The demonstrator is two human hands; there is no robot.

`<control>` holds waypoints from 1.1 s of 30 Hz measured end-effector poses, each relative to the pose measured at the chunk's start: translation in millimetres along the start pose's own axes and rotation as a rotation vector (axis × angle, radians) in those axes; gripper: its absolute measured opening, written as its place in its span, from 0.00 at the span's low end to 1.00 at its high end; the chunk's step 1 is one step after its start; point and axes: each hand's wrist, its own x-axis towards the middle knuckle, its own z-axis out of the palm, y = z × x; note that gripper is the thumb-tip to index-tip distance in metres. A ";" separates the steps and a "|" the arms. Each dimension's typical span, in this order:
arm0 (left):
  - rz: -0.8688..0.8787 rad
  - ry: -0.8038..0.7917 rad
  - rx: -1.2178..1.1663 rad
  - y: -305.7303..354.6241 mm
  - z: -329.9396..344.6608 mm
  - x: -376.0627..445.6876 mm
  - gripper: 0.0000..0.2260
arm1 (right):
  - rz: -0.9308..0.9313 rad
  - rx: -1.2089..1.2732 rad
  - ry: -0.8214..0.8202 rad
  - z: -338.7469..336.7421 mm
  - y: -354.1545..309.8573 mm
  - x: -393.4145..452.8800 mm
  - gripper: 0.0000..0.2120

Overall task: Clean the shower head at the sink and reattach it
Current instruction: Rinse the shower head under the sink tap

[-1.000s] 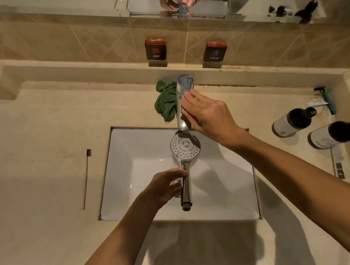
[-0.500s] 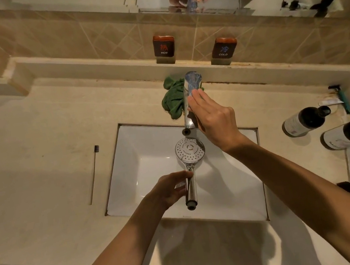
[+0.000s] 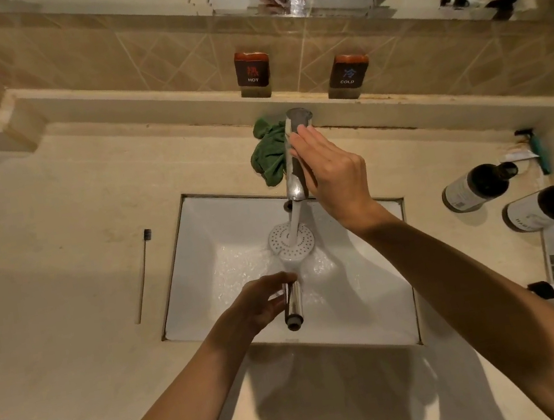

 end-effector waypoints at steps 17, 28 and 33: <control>-0.101 -0.024 0.007 -11.2 -15.3 8.7 0.16 | 0.163 0.081 -0.093 -4.5 -12.1 2.5 0.18; -0.048 -0.201 0.103 2.4 5.5 27.2 0.10 | 0.205 0.094 -0.063 -2.7 -16.4 2.0 0.17; -0.043 -0.121 0.058 -5.6 0.5 26.6 0.14 | 0.213 0.093 -0.055 -0.8 -16.9 2.2 0.17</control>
